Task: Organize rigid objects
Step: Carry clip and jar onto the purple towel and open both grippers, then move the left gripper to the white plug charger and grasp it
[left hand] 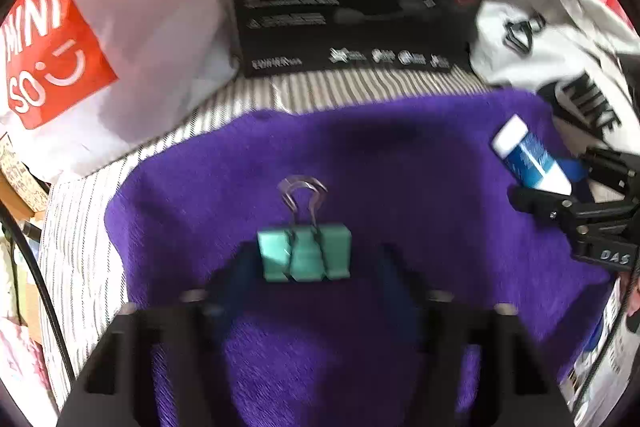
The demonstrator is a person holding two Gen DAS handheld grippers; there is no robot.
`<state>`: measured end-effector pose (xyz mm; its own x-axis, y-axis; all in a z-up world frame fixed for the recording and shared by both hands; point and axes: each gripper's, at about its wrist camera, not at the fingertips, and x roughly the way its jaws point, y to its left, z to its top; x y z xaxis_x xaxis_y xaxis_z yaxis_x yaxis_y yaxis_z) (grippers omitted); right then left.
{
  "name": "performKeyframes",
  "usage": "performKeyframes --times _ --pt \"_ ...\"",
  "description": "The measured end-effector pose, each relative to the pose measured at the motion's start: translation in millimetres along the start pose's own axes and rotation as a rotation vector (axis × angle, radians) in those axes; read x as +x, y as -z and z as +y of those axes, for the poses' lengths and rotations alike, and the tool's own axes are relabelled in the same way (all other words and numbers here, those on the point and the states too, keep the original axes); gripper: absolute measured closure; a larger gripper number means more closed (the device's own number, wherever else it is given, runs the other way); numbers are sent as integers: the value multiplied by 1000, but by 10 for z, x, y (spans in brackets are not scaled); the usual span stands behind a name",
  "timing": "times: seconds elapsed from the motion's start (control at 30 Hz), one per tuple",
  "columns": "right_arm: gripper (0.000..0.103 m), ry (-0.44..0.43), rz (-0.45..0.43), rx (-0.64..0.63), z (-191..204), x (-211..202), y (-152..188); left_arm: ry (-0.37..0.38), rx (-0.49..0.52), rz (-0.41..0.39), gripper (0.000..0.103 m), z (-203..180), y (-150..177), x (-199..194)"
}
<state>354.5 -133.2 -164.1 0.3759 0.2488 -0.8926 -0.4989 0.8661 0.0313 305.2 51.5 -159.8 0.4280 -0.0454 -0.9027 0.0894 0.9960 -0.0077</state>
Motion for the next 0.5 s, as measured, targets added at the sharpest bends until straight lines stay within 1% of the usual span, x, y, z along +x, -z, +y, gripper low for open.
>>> performKeyframes --times 0.03,0.07,0.1,0.2,0.23,0.27,0.33,0.4,0.5 --pt "59 -10 10 4 -6 -3 -2 -15 13 -1 24 -32 27 -2" --pt "52 -21 17 8 -9 -7 4 -28 14 -12 24 -45 54 -28" --pt "49 -31 25 15 -19 -17 21 -38 3 -12 25 -38 73 -51" --pt "48 -7 25 26 -14 -140 144 -31 -47 -43 32 25 179 -249" --pt "48 -12 17 33 -13 -197 182 -30 -51 -64 34 37 229 -360" --pt "48 -25 -2 45 -7 -309 242 -23 -47 -93 34 38 297 -508" --pt "48 -30 -30 61 -8 -521 343 11 -17 -132 34 -19 450 -766" --pt "48 -26 -67 67 11 -803 496 45 6 -145 34 -88 626 -974" --pt "48 -21 -107 77 9 -1157 764 121 39 -154 34 -174 970 -1220"
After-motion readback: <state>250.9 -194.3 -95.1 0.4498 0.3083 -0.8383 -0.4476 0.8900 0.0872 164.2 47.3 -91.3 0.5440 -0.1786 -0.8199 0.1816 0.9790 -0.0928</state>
